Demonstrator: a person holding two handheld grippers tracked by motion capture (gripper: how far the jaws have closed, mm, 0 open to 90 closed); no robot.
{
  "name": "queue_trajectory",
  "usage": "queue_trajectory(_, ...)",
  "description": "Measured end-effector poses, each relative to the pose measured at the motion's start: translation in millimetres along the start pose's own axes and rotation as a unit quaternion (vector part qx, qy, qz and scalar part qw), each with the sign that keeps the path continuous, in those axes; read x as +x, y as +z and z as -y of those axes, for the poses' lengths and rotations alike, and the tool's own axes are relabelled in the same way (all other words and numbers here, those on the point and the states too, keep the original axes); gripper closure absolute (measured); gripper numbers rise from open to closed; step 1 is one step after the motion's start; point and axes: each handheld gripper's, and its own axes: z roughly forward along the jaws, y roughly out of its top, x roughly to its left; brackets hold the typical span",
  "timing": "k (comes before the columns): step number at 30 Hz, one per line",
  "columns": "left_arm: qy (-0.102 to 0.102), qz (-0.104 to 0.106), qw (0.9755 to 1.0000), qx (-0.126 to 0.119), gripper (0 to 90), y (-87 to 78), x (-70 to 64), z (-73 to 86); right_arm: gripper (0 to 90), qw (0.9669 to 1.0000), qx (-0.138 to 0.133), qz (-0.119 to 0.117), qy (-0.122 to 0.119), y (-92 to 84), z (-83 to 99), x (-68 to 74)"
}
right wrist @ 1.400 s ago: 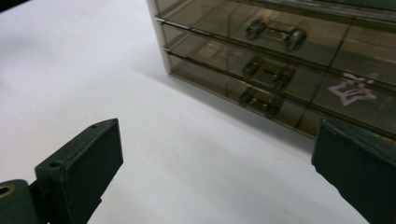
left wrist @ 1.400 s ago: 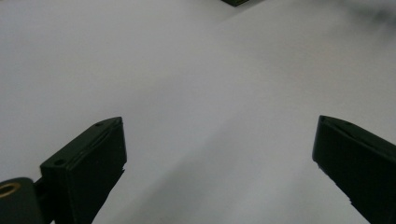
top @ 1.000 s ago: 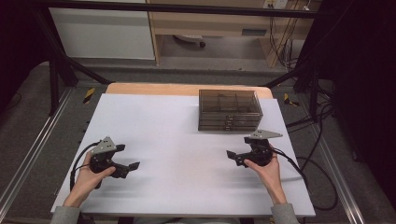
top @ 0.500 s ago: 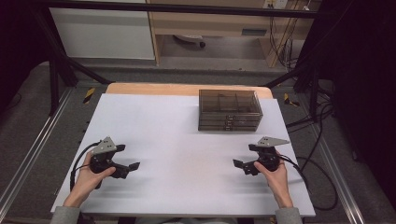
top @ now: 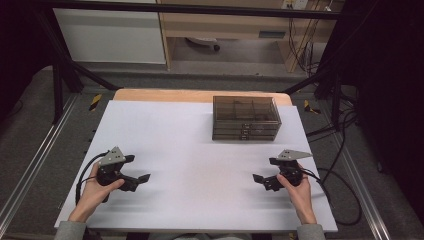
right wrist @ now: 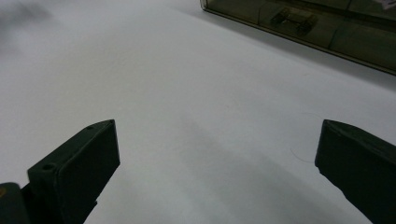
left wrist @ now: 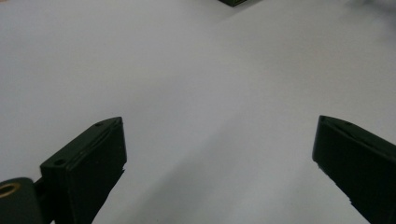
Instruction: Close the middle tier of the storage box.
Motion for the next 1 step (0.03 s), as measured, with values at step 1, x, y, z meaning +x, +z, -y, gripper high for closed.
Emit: queue_trajectory(1,0.0,0.0,1.0,0.0,2.7,-0.1,0.1,-0.1,0.6,1.0,0.0,0.001,-0.001,0.2,0.1,0.0)
